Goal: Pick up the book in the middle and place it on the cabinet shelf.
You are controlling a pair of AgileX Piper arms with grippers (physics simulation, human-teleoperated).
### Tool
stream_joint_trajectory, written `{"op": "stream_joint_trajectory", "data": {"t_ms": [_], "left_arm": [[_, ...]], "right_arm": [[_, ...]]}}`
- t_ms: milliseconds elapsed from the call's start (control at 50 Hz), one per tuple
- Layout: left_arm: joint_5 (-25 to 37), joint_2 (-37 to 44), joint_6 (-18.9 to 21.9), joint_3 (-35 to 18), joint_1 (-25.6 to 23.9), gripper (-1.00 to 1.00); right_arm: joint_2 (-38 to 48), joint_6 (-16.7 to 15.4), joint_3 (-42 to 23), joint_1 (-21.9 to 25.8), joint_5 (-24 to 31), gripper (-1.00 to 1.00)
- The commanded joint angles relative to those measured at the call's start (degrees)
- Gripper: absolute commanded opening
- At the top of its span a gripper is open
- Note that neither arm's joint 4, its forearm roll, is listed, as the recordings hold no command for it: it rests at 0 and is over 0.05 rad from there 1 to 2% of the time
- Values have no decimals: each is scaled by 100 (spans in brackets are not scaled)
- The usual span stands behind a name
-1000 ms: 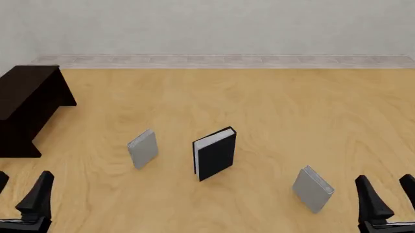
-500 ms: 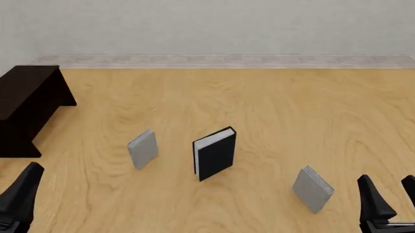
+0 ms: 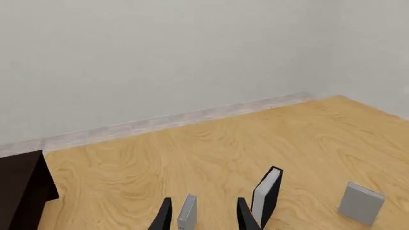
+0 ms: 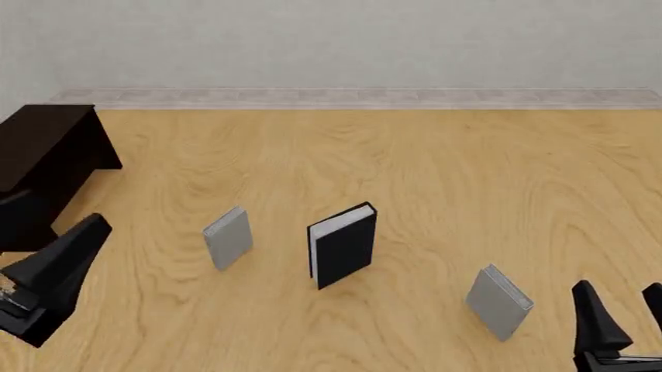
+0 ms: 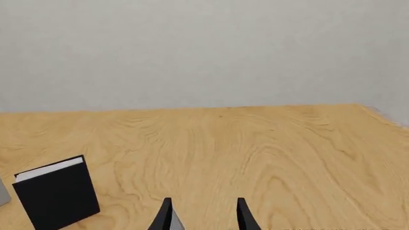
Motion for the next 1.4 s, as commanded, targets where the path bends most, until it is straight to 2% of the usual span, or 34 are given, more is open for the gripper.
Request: {"op": "stream_joint_trajectory", "data": {"t_ms": [20,100,140,240,340,440,540,640,660,980,1080,1160,1280,1320,1400], "left_arm": [[-467,1161,-128,-259,-667,100],[-579,1442,-170,-249,-854,100],[-621,1599,-539,-262,-885,100],[-657,1891,-464,-428,-1282,100],[-673,2215,-724,-655,-1568,100],[-850,2680,-466,-668,-1856,100],[-930,2900,-448,-710,-1977,100],[-959,3262,-622,-845,-2236,100],[-947,3372,-526,-892,-2261,100],[-1149,4203,-383,-1141,-2468,100],[-1161,4487,-226,-1249,-2556,100],[-1216,4747,-11,-1296,-2405,100],[-1241,4887,19,-1368,-2220,100],[-1221,4966,195,-1407,-2107,100],[-1196,4974,94,-1500,-2036,100]], "right_arm": [[-10,-1,13,-83,4,100],[-9,0,13,-110,3,100],[-9,0,12,-118,2,100],[-22,-3,13,-179,12,100],[-23,13,12,-226,13,100],[-23,23,12,-275,20,100],[-23,36,11,-321,26,100],[-22,54,11,-384,38,100],[-22,60,11,-398,41,100],[-20,136,11,-583,61,100],[-22,146,13,-601,61,100],[-23,147,14,-604,57,100],[-18,147,12,-594,57,100],[-18,144,13,-590,57,100],[-21,148,13,-582,57,100]]}}
